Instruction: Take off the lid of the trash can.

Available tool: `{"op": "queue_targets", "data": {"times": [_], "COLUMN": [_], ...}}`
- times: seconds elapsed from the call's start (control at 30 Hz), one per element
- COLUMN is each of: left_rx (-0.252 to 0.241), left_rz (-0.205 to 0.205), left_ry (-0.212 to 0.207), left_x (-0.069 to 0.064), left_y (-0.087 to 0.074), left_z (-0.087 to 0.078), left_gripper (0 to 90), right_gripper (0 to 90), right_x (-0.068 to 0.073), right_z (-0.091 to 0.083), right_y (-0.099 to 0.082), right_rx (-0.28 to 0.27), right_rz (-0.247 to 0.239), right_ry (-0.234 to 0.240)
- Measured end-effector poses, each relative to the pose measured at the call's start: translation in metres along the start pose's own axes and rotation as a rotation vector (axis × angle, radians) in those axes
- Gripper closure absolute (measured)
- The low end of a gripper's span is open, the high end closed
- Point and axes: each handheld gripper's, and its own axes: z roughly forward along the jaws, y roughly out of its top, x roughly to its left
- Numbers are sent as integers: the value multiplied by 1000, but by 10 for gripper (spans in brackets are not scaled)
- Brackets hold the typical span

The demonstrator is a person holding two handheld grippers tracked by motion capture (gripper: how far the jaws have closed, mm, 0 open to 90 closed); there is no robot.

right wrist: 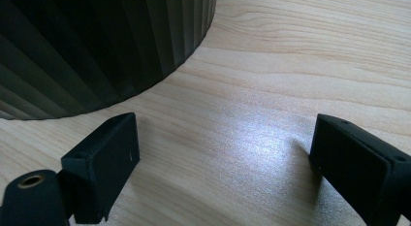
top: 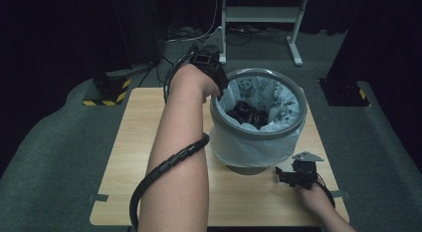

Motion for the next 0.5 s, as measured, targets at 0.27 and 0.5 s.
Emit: {"op": "queue_targets", "data": {"times": [0.27,0.5], "left_rx": [-9,-10], "left_rz": [7,11], "left_ry": [26,33], "left_x": [-2,-4], "left_y": [1,1], "left_z": [5,3], "left_gripper": [466,476], "right_gripper": [102,102], "right_x": [0,0], "right_z": [0,0], "right_y": [0,0], "right_rx": [0,0], "right_rz": [0,-1], "right_ry": [-1,-1]}}
